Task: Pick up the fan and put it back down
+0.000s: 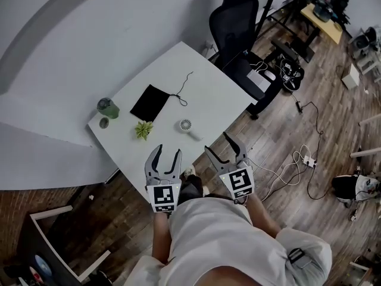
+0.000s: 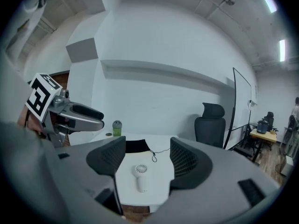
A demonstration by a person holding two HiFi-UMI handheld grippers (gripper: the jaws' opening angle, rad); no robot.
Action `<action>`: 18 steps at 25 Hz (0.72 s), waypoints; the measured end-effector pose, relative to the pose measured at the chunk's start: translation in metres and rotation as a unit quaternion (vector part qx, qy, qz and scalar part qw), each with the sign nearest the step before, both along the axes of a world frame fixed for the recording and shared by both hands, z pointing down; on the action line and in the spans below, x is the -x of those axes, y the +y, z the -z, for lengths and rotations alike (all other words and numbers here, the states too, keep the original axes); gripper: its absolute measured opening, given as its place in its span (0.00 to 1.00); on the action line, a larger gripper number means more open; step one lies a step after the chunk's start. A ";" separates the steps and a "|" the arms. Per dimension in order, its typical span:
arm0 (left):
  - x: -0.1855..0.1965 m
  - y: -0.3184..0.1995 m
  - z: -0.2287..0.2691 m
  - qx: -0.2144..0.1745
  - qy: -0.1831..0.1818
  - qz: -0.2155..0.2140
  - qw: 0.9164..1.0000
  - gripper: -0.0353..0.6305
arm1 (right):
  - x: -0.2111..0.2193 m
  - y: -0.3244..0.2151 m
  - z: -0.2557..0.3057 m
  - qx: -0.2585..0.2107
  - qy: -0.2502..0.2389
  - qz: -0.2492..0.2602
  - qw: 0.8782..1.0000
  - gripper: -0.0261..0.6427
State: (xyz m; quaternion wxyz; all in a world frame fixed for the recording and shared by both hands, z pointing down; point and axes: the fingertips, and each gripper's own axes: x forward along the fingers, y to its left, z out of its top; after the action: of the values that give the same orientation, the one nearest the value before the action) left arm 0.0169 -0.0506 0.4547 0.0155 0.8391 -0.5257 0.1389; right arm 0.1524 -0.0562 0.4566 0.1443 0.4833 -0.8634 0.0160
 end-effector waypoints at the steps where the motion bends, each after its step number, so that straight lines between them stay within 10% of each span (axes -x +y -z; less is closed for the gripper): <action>1: 0.001 -0.007 -0.002 0.003 -0.002 -0.003 1.000 0.39 | 0.002 -0.006 -0.001 0.002 0.001 -0.002 1.000 0.49; 18: 0.028 -0.087 -0.046 0.046 0.010 -0.033 0.998 0.39 | 0.037 -0.081 -0.041 0.053 0.044 -0.007 0.998 0.49</action>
State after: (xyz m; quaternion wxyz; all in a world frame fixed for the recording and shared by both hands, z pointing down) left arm -0.0111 -0.1373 0.5003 0.0549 0.8560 -0.4902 0.1549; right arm 0.1150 -0.1374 0.4979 0.2073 0.4809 -0.8509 0.0418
